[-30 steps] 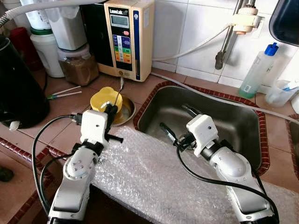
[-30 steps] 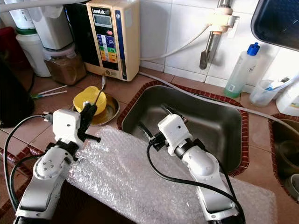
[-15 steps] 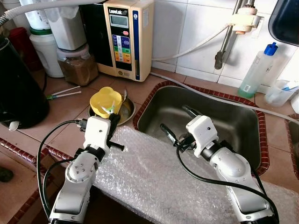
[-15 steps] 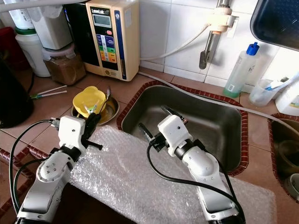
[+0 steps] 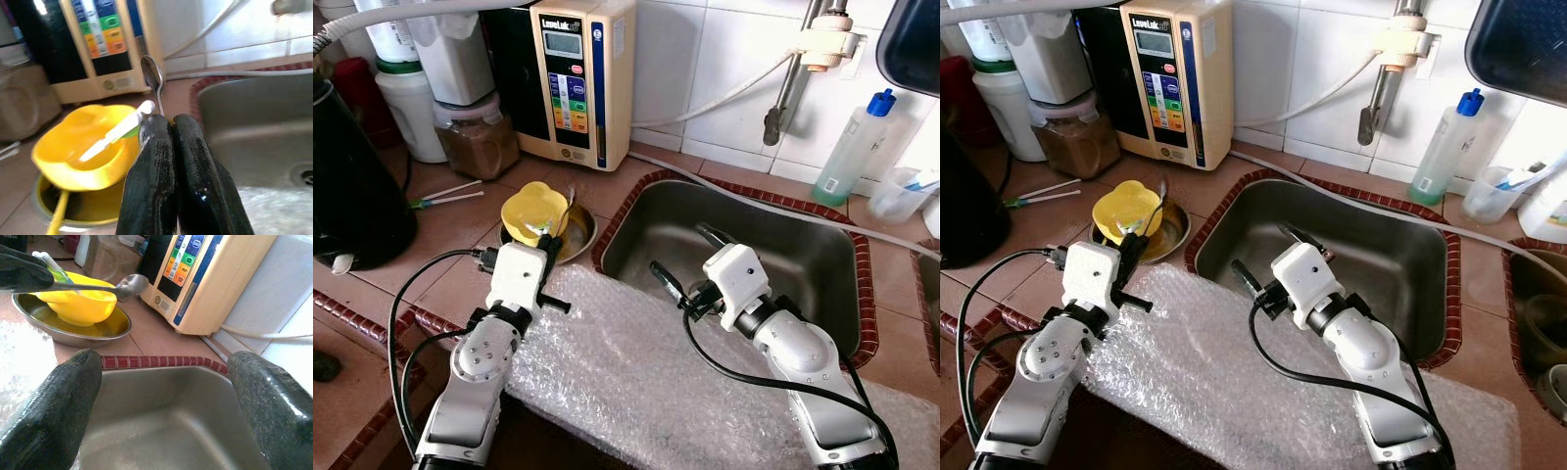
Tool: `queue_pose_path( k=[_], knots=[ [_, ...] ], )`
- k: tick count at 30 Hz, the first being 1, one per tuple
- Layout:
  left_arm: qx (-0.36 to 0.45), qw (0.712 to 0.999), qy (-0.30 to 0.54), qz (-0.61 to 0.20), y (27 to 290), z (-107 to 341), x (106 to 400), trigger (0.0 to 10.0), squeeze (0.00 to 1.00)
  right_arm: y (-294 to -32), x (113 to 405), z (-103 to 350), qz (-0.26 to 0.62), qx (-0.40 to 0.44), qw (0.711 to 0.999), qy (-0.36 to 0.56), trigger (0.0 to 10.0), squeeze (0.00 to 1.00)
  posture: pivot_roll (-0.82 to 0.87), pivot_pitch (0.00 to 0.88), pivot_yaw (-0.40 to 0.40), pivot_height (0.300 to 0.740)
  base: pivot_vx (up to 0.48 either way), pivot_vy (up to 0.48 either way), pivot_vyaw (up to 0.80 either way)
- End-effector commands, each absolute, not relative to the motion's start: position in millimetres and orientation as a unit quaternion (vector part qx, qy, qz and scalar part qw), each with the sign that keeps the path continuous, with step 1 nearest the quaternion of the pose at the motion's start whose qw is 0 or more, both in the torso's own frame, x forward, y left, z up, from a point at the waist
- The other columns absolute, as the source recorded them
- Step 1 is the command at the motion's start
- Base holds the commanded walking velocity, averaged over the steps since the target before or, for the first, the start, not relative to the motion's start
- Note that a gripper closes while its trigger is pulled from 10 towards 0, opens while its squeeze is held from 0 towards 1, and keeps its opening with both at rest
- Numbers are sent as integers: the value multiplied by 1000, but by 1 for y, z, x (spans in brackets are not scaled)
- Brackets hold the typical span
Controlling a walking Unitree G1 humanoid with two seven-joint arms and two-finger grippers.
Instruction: Kitchen organization
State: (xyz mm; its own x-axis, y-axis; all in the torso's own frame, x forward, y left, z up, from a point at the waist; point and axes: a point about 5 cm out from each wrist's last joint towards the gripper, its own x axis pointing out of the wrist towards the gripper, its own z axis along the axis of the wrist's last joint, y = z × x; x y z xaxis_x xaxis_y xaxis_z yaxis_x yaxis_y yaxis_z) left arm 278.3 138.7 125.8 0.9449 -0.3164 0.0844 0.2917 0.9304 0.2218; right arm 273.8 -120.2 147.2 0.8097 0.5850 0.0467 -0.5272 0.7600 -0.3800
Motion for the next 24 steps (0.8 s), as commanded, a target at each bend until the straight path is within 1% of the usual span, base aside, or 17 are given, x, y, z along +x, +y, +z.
queue_pose_path(
  k=[1, 5, 11, 13, 15, 24],
  knots=[
    [115, 974, -93, -170, 134, 137, 279, 10000, 0, -120, 274, 147, 299, -182, 933, -82, 10000, 0, 8, 0, 0, 740, 0, 0, 0],
    [112, 973, -114, -164, 136, 144, 278, 10000, 0, -121, 274, 147, 297, -182, 934, -82, 10000, 0, 8, 0, 0, 740, 0, 0, 0],
    [125, 977, -139, -103, 150, 154, 285, 10000, 0, -122, 274, 146, 296, -183, 934, -81, 10000, 0, 11, 0, -4, 740, 0, 0, 0],
    [125, 977, -139, -102, 151, 155, 286, 10000, 0, -122, 274, 146, 295, -184, 934, -81, 10000, 0, 11, 0, -4, 740, 0, 0, 0],
    [130, 978, -140, -86, 158, 155, 290, 10000, 0, -122, 274, 145, 296, -185, 934, -81, 10000, 0, 9, 0, -2, 740, 0, 0, 0],
    [133, 978, -141, -76, 161, 158, 295, 10000, 0, -122, 274, 145, 295, -185, 934, -80, 10000, 0, 6, 0, -1, 740, 0, 0, 0]
  ],
)
